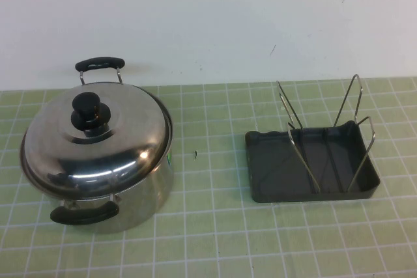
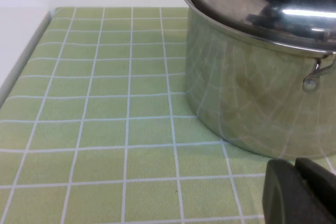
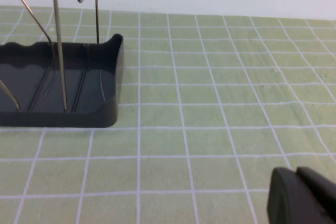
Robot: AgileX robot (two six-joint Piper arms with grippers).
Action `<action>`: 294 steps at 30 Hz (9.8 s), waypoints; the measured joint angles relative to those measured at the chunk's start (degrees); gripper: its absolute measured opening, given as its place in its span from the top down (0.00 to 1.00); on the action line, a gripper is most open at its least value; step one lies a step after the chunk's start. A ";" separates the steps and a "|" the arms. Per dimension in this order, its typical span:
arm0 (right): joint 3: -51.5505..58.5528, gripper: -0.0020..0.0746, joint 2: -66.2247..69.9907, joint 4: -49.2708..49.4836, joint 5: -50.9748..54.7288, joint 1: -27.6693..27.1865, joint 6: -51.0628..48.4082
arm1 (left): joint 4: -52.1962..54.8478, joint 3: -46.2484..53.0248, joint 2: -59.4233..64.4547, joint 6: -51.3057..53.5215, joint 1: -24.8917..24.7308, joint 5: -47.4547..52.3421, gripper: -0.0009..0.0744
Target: Put pot lid on rack
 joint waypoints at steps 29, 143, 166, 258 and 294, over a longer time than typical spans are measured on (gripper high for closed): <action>0.00 0.98 0.00 0.00 0.00 0.00 0.00 | -49.38 0.51 0.00 -0.32 0.00 -8.42 0.99; -41.43 0.40 67.69 108.06 41.85 4.20 -71.05 | 33.42 -38.97 83.24 -58.14 -23.35 -82.91 0.58; -48.99 0.39 75.30 108.06 35.39 10.25 -69.98 | 34.49 -39.06 83.24 -59.03 -26.06 -82.91 0.58; -42.05 0.96 47.24 91.93 12.97 4.21 -101.17 | 106.44 -31.09 41.82 -96.69 2.59 -41.92 0.99; -17.95 0.98 19.91 95.26 -3.54 5.25 -103.23 | 107.63 -10.86 10.41 -102.61 2.59 -54.11 0.99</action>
